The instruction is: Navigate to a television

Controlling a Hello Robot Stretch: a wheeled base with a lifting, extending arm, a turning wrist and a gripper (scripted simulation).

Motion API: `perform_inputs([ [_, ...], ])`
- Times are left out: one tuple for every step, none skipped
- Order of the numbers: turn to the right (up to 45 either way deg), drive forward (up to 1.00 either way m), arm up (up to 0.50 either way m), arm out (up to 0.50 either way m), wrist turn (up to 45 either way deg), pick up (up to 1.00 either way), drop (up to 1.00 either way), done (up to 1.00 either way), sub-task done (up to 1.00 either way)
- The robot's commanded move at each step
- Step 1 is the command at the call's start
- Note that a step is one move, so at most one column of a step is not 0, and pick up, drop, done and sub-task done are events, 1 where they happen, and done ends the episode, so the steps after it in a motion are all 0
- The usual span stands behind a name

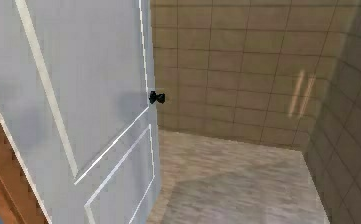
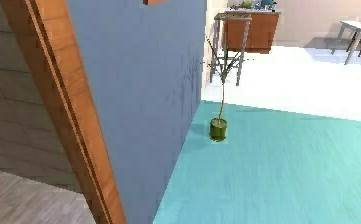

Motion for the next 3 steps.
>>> perform_inputs([
  [9.0, 0.00, 0.00, 0.00, 0.0, 0.00, 0.00, 0.00, 0.00],
  [0.0, 1.00, 0.00, 0.00, 0.0, 0.00, 0.00, 0.00, 0.00],
  [-6.0, 0.00, 0.00, 0.00, 0.0, 0.00, 0.00, 0.00, 0.00],
])
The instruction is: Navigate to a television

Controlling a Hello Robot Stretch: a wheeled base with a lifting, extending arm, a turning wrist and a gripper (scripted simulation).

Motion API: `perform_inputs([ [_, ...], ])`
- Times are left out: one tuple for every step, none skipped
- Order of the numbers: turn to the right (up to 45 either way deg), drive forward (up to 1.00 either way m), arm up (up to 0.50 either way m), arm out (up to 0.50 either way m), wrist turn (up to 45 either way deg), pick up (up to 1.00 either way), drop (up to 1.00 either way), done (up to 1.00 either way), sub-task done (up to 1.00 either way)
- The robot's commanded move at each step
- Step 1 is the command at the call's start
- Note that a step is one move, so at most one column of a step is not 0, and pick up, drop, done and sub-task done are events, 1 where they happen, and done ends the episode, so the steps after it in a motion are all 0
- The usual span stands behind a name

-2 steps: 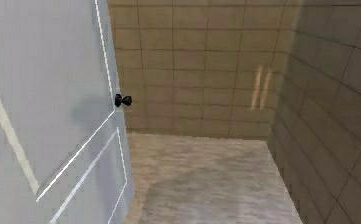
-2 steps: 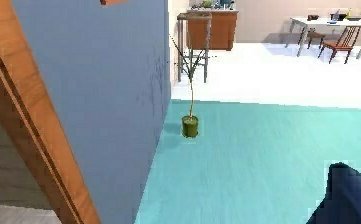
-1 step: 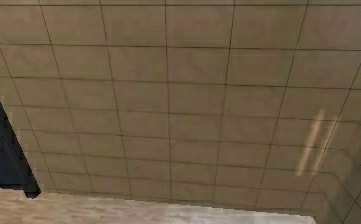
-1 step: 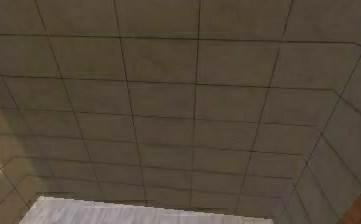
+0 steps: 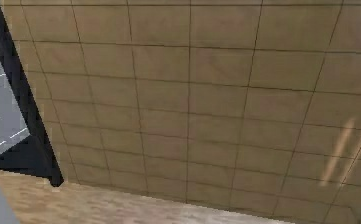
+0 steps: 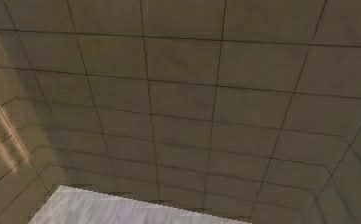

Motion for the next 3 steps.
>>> perform_inputs([
  [0.0, 0.80, 0.00, 0.00, 0.0, 0.00, 0.00, 0.00, 0.00],
  [-45.0, 0.00, 0.00, 0.00, 0.0, 0.00, 0.00, 0.00, 0.00],
  [-30.0, 0.00, 0.00, 0.00, 0.0, 0.00, 0.00, 0.00, 0.00],
])
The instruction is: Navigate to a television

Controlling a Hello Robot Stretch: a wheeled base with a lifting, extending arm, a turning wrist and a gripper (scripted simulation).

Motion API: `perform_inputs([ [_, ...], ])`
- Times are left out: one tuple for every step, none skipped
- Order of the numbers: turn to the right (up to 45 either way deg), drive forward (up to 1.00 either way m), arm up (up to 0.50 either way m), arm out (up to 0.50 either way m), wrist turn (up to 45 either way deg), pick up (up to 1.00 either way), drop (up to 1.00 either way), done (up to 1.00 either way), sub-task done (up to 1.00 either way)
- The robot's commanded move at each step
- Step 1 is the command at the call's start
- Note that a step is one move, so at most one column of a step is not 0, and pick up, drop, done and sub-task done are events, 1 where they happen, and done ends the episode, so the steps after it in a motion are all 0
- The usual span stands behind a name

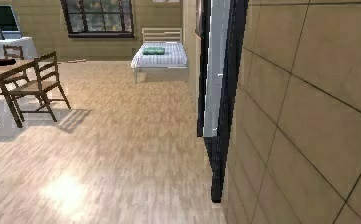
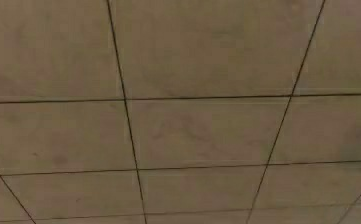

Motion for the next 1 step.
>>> perform_inputs([
  [0.0, 0.45, 0.00, 0.00, 0.0, 0.00, 0.00, 0.00, 0.00],
])
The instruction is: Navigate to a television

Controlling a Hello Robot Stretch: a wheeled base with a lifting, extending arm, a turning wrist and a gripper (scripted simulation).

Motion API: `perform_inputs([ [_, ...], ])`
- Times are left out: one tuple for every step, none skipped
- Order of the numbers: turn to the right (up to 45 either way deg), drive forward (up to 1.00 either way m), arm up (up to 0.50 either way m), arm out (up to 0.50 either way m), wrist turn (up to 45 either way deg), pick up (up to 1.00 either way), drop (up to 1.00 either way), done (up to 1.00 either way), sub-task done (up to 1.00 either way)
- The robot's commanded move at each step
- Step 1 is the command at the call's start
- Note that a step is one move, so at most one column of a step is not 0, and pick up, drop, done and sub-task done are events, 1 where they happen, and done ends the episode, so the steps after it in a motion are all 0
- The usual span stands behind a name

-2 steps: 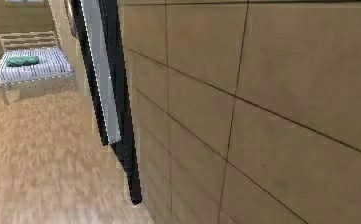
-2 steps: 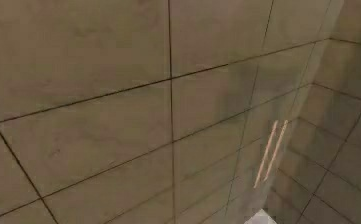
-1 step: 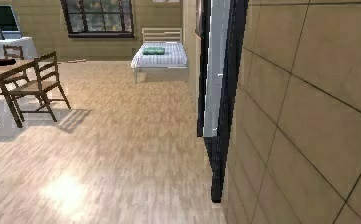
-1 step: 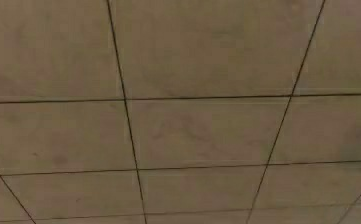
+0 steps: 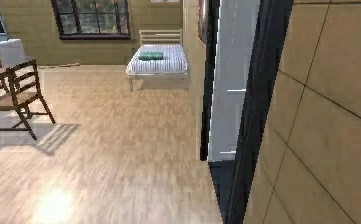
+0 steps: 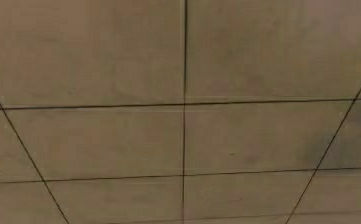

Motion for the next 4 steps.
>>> perform_inputs([
  [-27.0, 0.00, 0.00, 0.00, 0.0, 0.00, 0.00, 0.00, 0.00],
  [0.0, 1.00, 0.00, 0.00, 0.0, 0.00, 0.00, 0.00, 0.00],
  [0.0, 1.00, 0.00, 0.00, 0.0, 0.00, 0.00, 0.00, 0.00],
  [0.0, 1.00, 0.00, 0.00, 0.0, 0.00, 0.00, 0.00, 0.00],
])
